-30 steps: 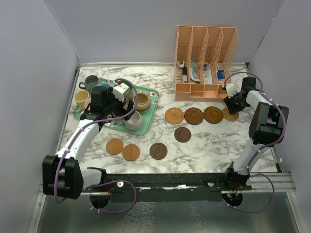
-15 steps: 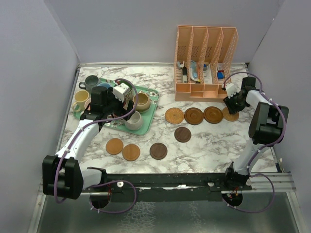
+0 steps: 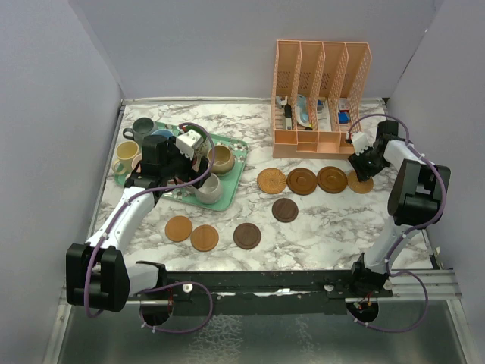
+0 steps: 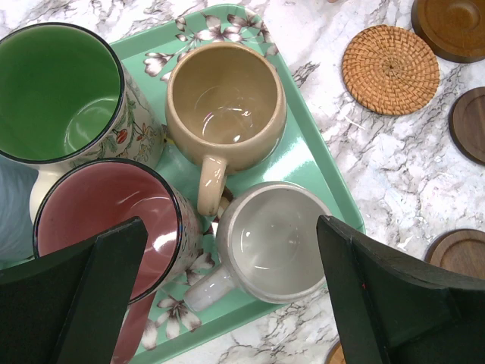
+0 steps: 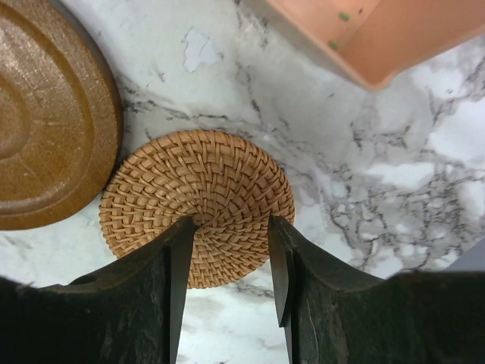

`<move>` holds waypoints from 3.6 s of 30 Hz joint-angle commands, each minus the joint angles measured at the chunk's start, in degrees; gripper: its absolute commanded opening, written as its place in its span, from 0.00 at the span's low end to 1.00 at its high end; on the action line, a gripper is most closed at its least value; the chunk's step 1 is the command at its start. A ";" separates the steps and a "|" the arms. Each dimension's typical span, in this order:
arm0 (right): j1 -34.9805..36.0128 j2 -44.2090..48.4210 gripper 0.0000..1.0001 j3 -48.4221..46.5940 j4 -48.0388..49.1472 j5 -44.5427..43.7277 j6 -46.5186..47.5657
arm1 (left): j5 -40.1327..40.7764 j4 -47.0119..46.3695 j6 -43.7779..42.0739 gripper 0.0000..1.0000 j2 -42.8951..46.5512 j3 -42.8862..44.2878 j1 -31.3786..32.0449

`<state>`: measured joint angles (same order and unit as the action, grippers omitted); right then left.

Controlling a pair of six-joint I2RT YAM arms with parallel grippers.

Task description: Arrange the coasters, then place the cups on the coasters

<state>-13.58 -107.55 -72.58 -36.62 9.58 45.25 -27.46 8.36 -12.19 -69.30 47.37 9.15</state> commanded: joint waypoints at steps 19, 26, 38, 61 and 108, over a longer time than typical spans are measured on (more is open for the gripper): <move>8.21 13.82 0.55 0.81 -8.30 11.51 -7.55 | -1.04 2.68 -0.56 0.99 -0.21 4.83 0.96; 22.42 20.80 0.55 8.81 -8.51 17.06 -6.34 | 0.88 2.60 0.14 0.99 -0.91 5.48 0.92; 42.80 16.32 0.48 14.43 2.69 18.40 -12.96 | 3.17 8.37 -6.26 0.99 -1.31 6.87 1.03; 45.66 11.97 0.48 21.16 0.87 5.54 -7.81 | -2.55 21.77 -18.91 0.99 -0.26 4.96 7.75; -5.82 16.94 0.40 24.53 -11.51 -6.24 20.05 | 6.15 28.56 -23.59 0.94 -9.39 8.13 30.40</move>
<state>-17.50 -87.18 -49.06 -46.72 11.03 60.42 -20.93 38.17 -36.56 -78.72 54.04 39.13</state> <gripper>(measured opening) 0.407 0.947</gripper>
